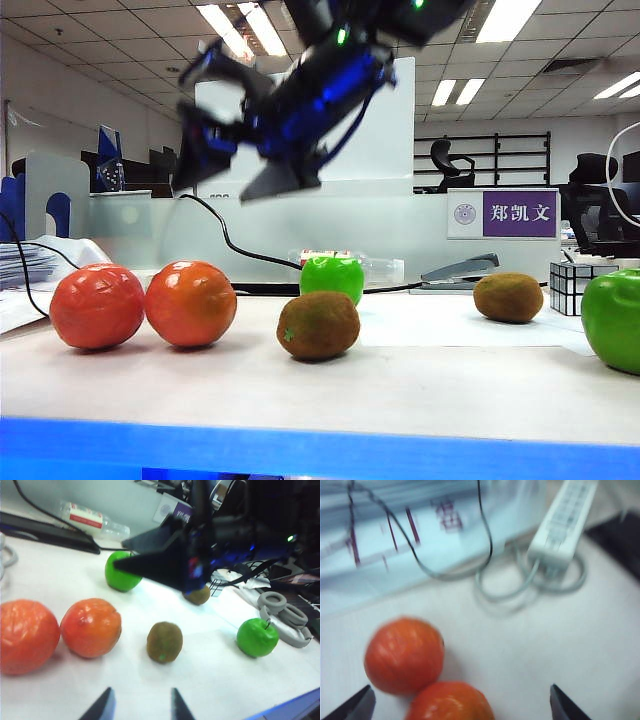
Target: Put the same fruits together.
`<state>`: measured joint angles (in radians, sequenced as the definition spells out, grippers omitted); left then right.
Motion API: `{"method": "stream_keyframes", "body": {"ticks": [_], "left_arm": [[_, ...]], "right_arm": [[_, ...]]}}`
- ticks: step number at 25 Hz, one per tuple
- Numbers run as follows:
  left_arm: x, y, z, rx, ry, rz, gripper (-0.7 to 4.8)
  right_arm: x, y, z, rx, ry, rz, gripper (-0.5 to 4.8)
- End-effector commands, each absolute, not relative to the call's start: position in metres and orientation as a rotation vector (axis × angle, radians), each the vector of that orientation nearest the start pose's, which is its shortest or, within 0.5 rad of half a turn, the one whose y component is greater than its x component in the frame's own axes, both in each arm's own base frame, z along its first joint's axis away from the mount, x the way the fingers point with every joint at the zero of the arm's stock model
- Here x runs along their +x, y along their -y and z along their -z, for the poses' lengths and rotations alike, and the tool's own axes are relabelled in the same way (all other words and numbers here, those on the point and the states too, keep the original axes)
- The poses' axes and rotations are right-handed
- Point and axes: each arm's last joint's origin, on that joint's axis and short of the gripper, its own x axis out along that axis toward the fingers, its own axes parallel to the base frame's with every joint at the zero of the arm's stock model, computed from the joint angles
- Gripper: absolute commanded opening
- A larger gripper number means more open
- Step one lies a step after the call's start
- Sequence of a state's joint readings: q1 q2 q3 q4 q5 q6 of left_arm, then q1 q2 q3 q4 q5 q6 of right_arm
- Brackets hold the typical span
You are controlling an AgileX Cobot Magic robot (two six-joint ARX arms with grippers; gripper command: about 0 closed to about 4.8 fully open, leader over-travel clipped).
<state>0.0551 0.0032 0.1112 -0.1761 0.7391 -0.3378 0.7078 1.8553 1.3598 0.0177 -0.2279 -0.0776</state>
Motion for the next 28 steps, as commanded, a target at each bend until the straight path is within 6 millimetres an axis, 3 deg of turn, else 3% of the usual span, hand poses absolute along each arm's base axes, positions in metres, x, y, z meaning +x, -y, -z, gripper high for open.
{"method": "stream_keyframes", "body": {"ticks": [1, 6, 9, 14, 22, 26, 28], "left_arm": [[0.082, 0.018, -0.201, -0.337, -0.038, 0.71, 2.17], [0.083, 0.025, -0.207, -0.34, 0.048, 0.673, 2.2], [0.084, 0.028, -0.206, -0.32, 0.028, 0.697, 2.33], [0.084, 0.028, -0.206, -0.324, 0.026, 0.698, 2.47], [0.087, 0.028, -0.221, -0.317, 0.086, 0.661, 2.52], [0.112, 0.032, -0.244, -0.205, 0.032, 0.646, 3.12], [0.141, 0.037, -0.258, -0.149, 0.004, 0.644, 3.98]], "right_arm": [[0.315, -0.254, -0.296, -0.16, -0.324, -0.872, 4.79], [0.299, -0.186, -0.365, -0.125, -0.206, -0.749, 4.79], [0.293, -0.166, -0.38, -0.159, -0.167, -0.708, 4.79], [0.297, -0.164, -0.37, -0.193, -0.227, -0.705, 4.79], [0.336, -0.184, -0.305, -0.253, -0.414, -0.719, 4.79], [0.336, -0.182, -0.306, -0.274, -0.414, -0.693, 4.79], [0.336, -0.172, -0.31, -0.272, -0.421, -0.672, 4.79]]}}
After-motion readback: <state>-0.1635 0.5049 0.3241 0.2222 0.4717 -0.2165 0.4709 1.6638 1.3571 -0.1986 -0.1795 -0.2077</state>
